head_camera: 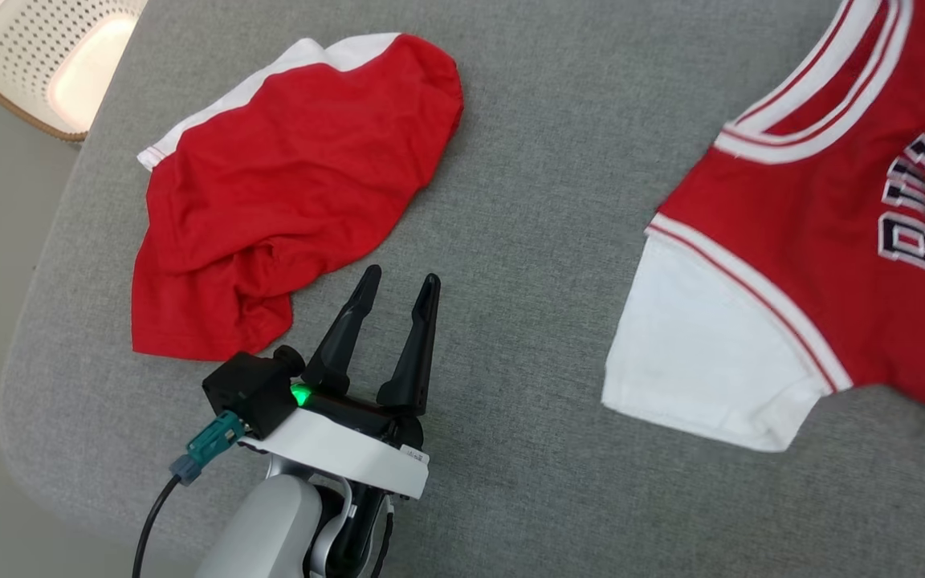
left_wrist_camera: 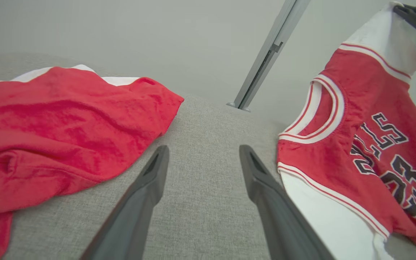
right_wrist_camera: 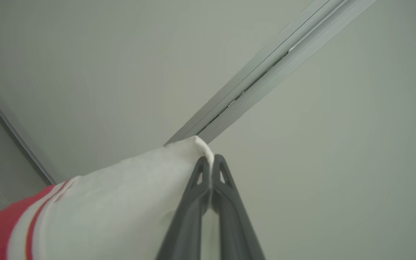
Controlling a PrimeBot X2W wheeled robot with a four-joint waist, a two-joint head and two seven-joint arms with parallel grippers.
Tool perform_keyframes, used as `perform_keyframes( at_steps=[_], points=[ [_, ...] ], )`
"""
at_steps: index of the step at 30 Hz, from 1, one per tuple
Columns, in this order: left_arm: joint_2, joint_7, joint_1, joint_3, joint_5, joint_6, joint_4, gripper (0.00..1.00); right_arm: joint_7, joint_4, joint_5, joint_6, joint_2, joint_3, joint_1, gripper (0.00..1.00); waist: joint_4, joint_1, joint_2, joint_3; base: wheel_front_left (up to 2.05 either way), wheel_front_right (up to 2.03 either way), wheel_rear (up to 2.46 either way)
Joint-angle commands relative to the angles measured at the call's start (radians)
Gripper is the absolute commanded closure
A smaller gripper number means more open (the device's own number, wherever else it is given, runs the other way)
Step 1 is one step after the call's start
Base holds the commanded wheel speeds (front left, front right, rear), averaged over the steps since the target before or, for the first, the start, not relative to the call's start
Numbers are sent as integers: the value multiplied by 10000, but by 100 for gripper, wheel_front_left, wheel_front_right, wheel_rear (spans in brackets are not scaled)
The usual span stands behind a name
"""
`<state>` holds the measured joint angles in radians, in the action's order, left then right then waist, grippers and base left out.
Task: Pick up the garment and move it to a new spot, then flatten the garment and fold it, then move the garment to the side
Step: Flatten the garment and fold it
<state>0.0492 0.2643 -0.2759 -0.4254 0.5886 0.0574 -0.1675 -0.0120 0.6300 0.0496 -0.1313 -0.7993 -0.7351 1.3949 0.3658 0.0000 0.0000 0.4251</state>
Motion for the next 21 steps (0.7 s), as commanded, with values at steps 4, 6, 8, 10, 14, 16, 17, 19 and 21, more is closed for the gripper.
perform_keyframes(
  at_steps=[4, 6, 8, 10, 14, 16, 17, 19, 21],
  points=[
    [25, 2, -312, 10, 84, -56, 36, 0, -257, 1166, 269, 10, 560, -342, 610, 0, 91, 0, 0, 268, 0, 0, 0],
    [27, 2, -381, 48, 50, -64, 10, 0, -561, 1572, 378, 12, 828, -316, 444, 0, -34, 0, 0, 232, 0, 0, 0],
    [28, 1, -437, 126, -50, -66, -22, 0, -879, 1958, 575, 12, 1123, -112, 63, 0, -200, 0, 0, 141, 0, 0, 0],
    [31, 1, -460, 166, -92, -56, -42, 0, -1088, 2100, 654, 10, 1262, 45, -83, 0, -290, 0, 0, 72, 0, 0, 0],
    [30, 1, -340, 437, -305, -41, -120, 0, -2009, 2512, 902, 12, 1850, 762, -1019, 0, -807, 0, 0, -373, 0, 0, 0],
    [28, 1, -231, 590, -443, -13, -176, 0, -2278, 2545, 970, 10, 2170, 1139, -1655, 0, -1111, 0, 0, -641, 0, 0, 0],
    [31, 1, -172, 664, -493, 11, -199, 0, -2382, 2467, 1000, 12, 2309, 1388, -1977, 0, -1259, 0, 0, -776, 0, 0, 0],
    [30, 1, -24, 932, -593, 17, -231, 0, -2521, 2029, 1128, 12, 2753, 2155, -3099, 0, -1738, 0, 0, -1208, 0, 0, 0],
    [32, 1, 107, 1109, -672, 40, -263, 0, -2539, 1459, 1176, 10, 3100, 2733, -4120, 0, -2036, 0, 0, -1498, 0, 0, 0]
  ],
)
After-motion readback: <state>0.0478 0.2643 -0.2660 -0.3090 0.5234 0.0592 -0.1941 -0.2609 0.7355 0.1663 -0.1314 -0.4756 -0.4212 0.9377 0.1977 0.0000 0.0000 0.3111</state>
